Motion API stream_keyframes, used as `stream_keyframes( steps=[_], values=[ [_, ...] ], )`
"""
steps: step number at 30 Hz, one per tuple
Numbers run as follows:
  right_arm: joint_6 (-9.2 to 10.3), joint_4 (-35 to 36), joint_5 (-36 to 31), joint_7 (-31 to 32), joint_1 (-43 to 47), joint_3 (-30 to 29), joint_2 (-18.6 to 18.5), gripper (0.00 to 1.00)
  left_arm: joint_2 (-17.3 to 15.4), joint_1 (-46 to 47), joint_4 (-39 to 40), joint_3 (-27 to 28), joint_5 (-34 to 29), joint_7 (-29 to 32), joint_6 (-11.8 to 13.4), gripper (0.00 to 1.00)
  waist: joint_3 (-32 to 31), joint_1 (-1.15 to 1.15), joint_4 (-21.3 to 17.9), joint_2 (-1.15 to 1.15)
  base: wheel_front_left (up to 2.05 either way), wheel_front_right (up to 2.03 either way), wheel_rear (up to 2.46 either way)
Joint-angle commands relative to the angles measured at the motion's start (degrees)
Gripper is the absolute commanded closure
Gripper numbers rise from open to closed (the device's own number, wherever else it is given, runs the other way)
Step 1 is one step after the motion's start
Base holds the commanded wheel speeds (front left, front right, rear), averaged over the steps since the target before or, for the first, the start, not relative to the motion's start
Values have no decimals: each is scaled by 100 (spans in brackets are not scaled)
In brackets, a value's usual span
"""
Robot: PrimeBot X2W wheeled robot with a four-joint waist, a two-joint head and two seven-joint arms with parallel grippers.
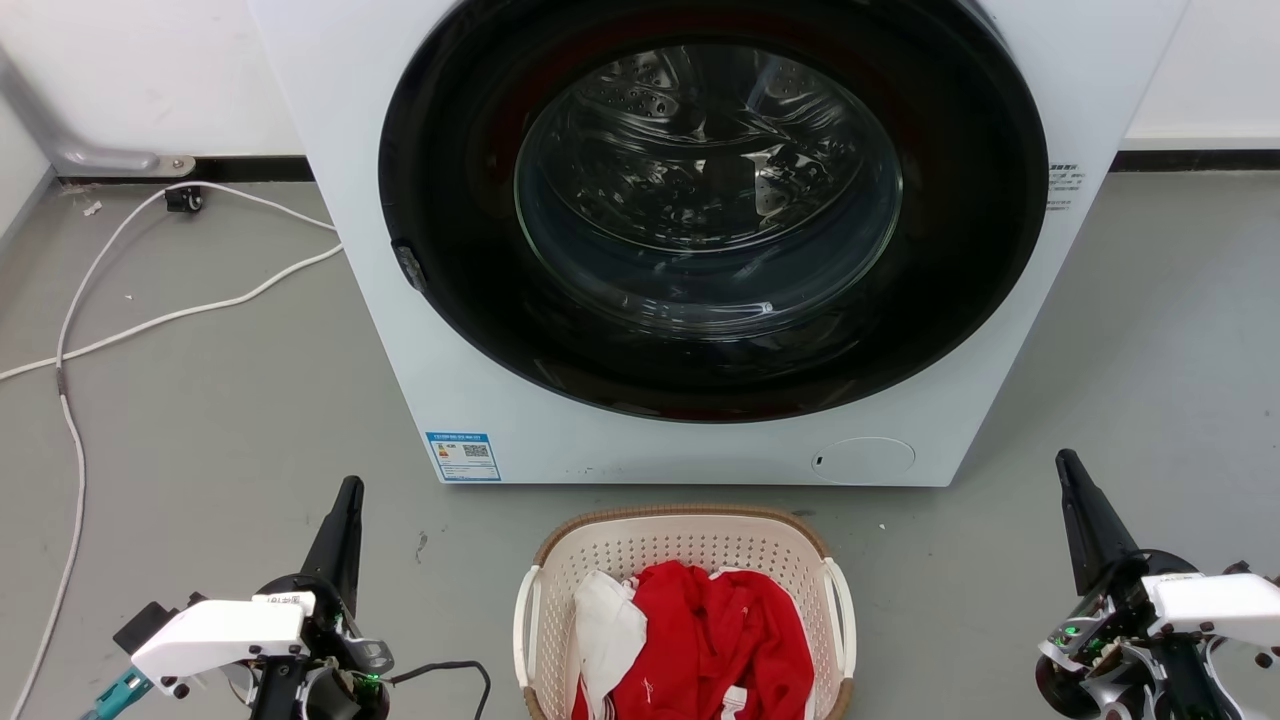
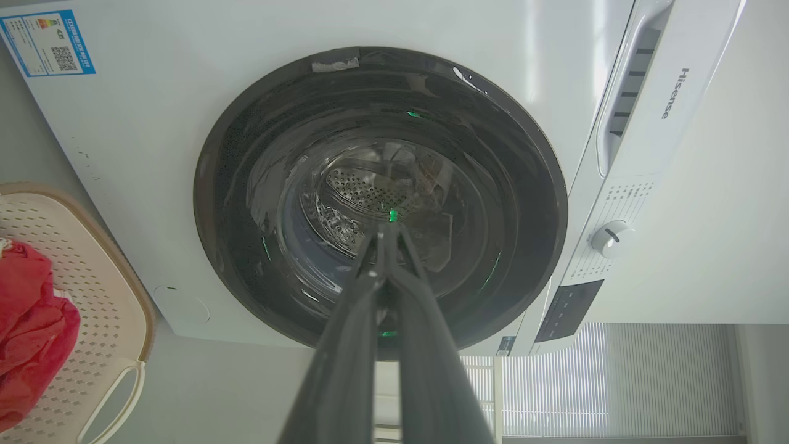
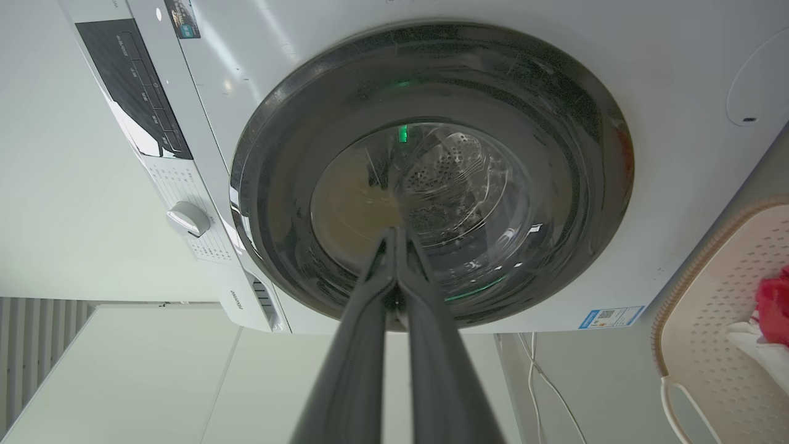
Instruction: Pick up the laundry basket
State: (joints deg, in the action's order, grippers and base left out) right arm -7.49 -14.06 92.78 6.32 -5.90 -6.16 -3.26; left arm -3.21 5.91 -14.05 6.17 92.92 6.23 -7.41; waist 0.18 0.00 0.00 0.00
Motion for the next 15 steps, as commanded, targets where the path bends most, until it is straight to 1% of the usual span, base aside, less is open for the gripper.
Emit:
stream_keyframes(
  steps=[1,15],
  values=[
    [0,-4,-24,11,-61,-13,21,100,11,61,-7,18,-41,13,-22,100,0,0,0,0,0,0,0],
    [0,-4,-30,20,-62,-19,26,100,16,62,-8,28,-46,19,-22,100,0,0,0,0,0,0,0]
  ],
)
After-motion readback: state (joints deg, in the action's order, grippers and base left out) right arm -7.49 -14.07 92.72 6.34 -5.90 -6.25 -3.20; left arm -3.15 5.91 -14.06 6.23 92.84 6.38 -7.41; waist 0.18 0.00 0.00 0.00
